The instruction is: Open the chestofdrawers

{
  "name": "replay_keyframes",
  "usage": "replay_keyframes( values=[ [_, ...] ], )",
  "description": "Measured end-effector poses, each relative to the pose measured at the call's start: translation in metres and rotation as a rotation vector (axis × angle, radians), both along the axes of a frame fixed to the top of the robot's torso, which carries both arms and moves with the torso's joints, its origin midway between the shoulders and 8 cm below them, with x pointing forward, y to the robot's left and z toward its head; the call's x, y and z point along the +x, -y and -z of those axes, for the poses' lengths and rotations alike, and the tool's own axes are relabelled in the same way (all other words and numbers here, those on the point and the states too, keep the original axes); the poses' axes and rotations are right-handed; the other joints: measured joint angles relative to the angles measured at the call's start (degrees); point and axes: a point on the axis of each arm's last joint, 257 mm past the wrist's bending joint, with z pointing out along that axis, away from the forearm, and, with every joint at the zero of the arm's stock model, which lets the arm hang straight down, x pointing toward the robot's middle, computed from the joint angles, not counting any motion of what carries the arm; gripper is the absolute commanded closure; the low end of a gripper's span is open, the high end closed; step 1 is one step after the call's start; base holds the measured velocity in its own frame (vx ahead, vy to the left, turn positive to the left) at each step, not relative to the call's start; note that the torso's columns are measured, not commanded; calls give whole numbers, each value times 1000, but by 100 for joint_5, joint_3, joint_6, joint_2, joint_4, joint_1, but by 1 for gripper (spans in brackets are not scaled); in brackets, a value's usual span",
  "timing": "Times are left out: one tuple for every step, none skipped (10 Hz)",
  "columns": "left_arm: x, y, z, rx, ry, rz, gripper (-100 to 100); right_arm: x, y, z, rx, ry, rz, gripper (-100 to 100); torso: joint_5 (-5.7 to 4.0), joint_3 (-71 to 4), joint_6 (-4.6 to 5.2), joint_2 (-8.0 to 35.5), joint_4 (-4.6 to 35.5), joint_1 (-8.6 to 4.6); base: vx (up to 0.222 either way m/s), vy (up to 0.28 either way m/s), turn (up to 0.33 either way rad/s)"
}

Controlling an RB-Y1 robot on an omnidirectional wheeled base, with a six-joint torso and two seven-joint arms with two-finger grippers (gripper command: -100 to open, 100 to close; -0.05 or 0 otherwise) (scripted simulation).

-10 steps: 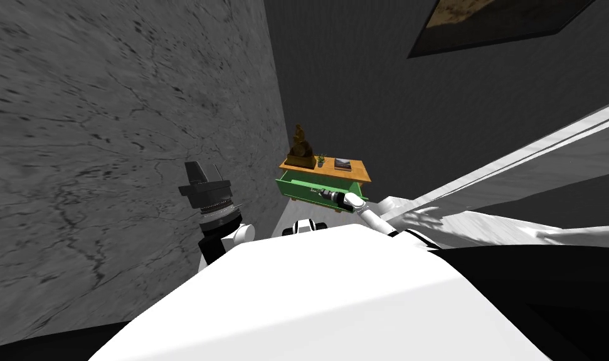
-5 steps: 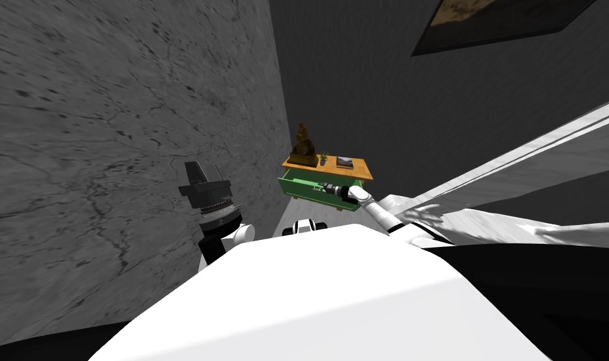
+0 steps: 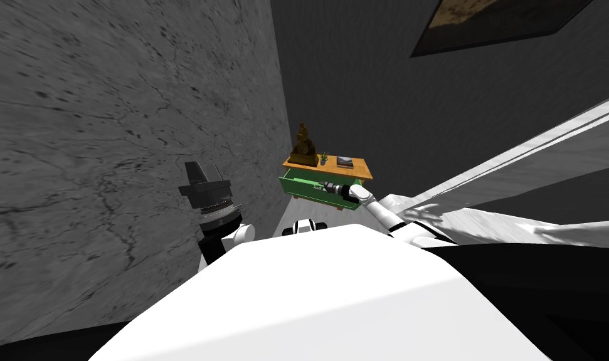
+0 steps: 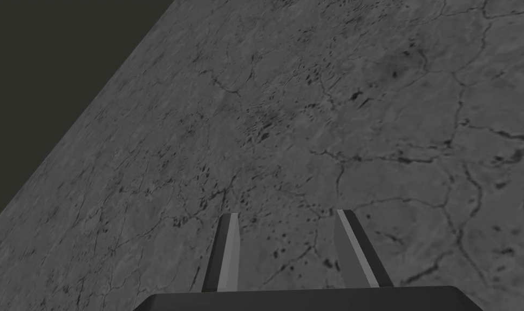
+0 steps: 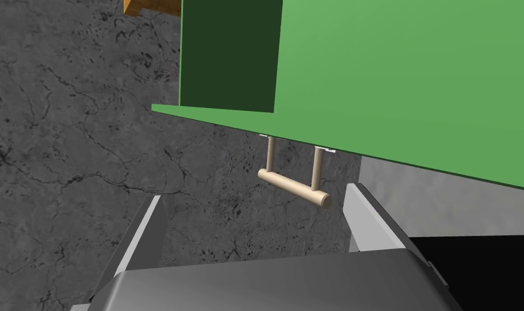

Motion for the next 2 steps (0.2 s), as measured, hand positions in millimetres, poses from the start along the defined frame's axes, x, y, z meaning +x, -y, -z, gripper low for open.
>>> replay_keyframes(
  values=[
    [0,0,0,0,0,0,0,0,0,0,0,0,0,0,1,2,0,3,1,2,0,0,0],
    [0,0,0,0,0,0,0,0,0,0,0,0,0,0,1,3,0,5,2,2,0,0,0]
  ],
)
